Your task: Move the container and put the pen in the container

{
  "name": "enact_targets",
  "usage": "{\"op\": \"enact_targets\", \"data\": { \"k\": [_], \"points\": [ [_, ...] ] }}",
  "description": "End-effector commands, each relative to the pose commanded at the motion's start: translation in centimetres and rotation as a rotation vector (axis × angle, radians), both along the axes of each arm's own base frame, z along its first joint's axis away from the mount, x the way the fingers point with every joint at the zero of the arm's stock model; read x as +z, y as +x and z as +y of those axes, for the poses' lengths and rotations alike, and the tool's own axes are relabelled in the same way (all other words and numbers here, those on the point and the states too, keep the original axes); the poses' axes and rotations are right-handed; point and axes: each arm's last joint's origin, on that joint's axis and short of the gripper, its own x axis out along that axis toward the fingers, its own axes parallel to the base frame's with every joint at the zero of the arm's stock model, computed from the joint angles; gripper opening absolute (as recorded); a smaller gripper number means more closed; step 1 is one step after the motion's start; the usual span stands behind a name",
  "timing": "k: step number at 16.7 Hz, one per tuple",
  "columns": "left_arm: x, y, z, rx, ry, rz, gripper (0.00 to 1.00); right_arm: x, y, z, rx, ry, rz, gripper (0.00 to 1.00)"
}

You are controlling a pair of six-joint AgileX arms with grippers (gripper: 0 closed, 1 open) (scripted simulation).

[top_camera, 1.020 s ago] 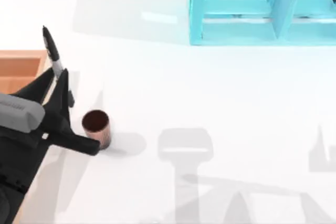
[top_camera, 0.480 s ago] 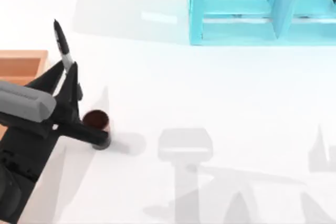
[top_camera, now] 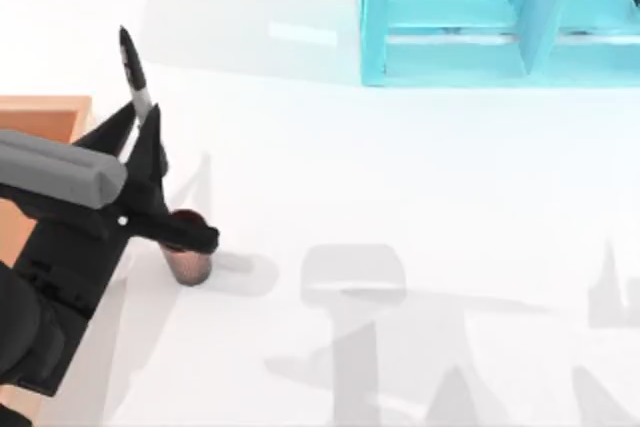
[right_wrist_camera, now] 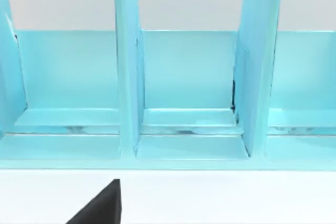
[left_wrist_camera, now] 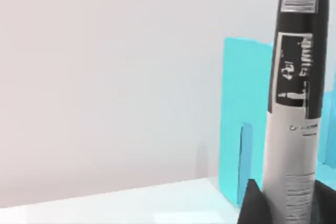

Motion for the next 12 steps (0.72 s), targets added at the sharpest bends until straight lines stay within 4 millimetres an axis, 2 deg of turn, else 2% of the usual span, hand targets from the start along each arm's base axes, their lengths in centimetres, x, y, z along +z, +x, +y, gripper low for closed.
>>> {"op": "enact_targets", "data": {
  "k": [3,12],
  "points": [
    [0.00,0.00,0.00,0.000,0.000,0.000,0.00,0.00,0.00,0.00,0.000,0.000,0.000,1.00],
    [0.00,0.00,0.00,0.000,0.000,0.000,0.68,0.00,0.00,0.00,0.000,0.000,0.000,1.00]
  ]
}}
